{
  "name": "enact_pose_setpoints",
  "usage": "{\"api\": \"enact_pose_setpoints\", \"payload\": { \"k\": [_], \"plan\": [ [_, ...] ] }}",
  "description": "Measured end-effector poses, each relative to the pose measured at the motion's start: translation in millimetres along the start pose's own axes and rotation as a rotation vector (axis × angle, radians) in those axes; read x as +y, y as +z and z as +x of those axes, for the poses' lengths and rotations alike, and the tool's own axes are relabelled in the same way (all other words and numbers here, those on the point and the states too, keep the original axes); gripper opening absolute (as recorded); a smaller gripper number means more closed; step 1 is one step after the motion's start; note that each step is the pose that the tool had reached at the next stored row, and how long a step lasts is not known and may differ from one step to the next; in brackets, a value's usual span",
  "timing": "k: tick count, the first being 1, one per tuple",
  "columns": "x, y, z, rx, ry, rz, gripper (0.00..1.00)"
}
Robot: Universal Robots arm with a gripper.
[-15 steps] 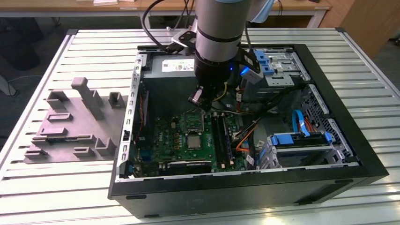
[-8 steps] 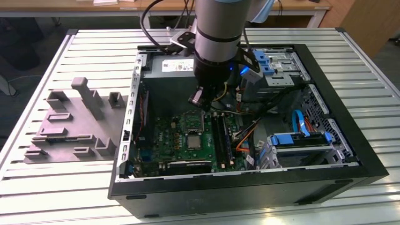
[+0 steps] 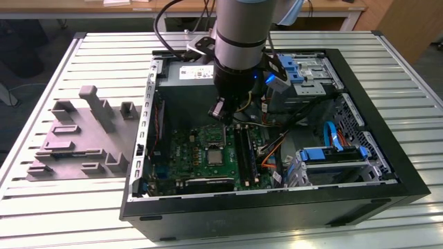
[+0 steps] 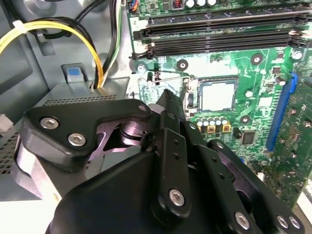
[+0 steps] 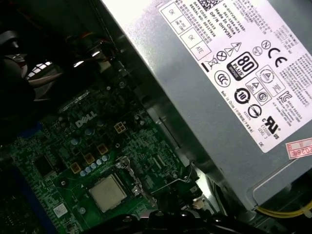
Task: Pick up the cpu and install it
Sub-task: 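Close the cpu cover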
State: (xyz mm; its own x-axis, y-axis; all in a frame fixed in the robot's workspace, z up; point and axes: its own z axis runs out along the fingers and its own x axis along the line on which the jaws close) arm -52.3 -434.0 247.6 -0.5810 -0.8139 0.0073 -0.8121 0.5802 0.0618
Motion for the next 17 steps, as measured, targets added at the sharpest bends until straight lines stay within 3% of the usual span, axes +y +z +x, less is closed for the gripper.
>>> {"api": "enact_pose_setpoints", "payload": {
  "k": [5, 17],
  "plan": [
    [-0.1, 0.2, 0.2, 0.0331, 0.0, 0.0237, 0.11],
    [-2.8, -0.1, 5.9, 0.0357, -0.011, 0.0254, 0.11]
  ]
}}
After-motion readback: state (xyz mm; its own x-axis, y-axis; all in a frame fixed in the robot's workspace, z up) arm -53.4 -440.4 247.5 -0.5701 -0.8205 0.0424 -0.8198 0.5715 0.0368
